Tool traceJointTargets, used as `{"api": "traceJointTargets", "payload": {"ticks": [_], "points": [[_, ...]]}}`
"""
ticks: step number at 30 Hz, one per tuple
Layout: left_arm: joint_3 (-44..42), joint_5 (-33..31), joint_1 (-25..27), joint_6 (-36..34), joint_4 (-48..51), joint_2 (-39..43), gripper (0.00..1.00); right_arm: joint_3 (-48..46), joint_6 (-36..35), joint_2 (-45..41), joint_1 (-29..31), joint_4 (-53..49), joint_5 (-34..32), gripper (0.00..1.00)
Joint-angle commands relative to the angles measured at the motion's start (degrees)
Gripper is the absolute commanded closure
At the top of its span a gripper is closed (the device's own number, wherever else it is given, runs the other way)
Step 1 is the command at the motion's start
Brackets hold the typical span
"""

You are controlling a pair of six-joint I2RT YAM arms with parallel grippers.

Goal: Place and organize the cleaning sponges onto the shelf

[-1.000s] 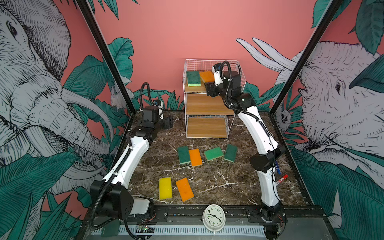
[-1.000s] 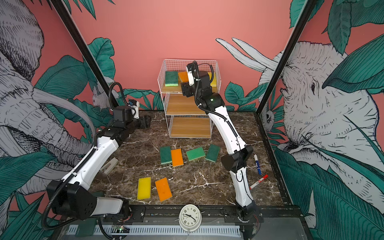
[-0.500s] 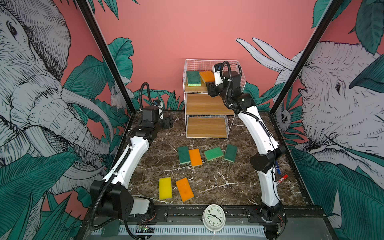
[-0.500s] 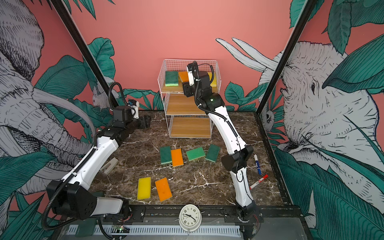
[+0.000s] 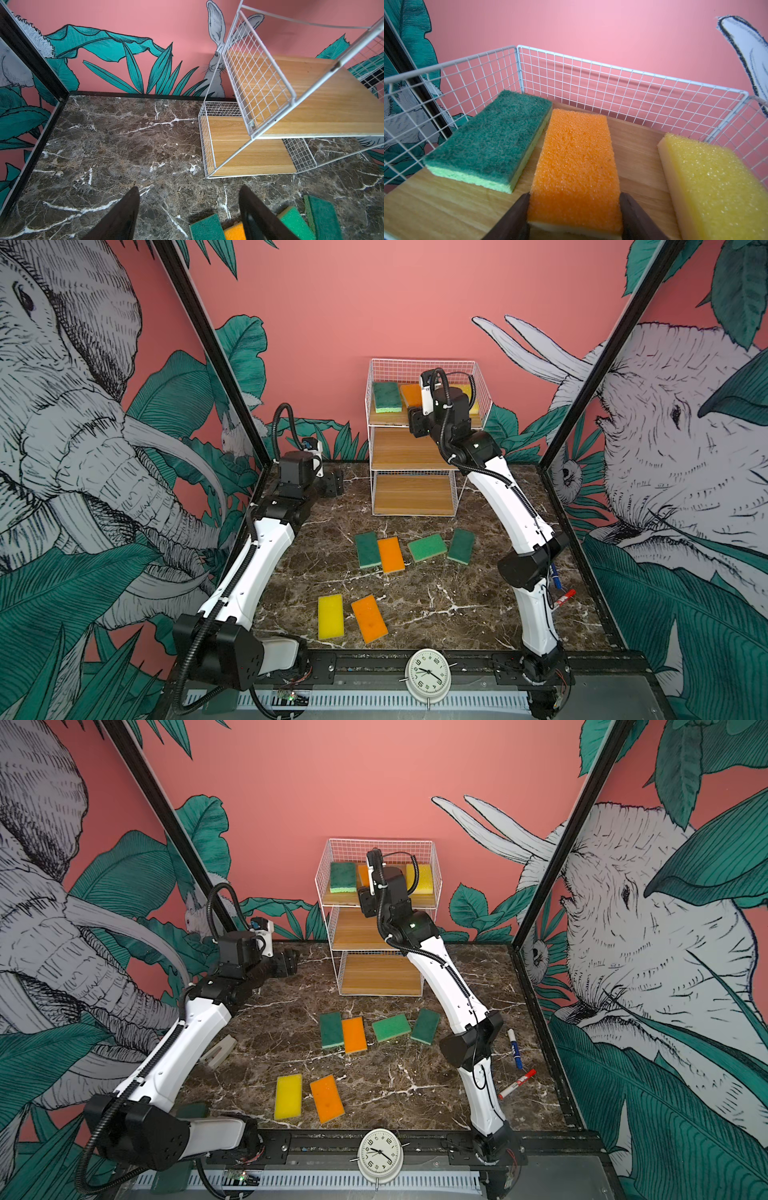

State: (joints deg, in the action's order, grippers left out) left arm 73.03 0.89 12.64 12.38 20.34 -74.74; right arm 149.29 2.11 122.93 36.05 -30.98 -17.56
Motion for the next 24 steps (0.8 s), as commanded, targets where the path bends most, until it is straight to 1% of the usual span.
{"api": "traceJointTargets", "payload": {"ticks": [1, 8, 14, 18, 24], "points": [[1.5, 0.2, -0.4, -0.6, 2.0, 2.2, 0.24, -0.1, 0.7, -2.5, 1.0, 0.9, -4.9, 0.34], [1.7, 0.3, -0.5, -0.8, 2.5, 2.7, 0.24, -0.2, 0.4, -2.7, 2.7, 1.6, -11.0, 0.35], [1.9, 0.6, -0.5, -0.7, 2.6, 2.7, 0.24, -0.2, -0.1, -2.9, 2.8, 1.7, -15.2, 0.36], [2.2, 0.9, -0.5, -0.5, 2.6, 2.7, 0.24, -0.2, 1.1, -3.0, 2.8, 1.3, -17.8, 0.36], [2.5, 1.1, -0.5, -0.7, 2.9, 2.8, 0.24, 0.3, 1.5, -2.4, 2.8, 1.4, -18.0, 0.35]]}}
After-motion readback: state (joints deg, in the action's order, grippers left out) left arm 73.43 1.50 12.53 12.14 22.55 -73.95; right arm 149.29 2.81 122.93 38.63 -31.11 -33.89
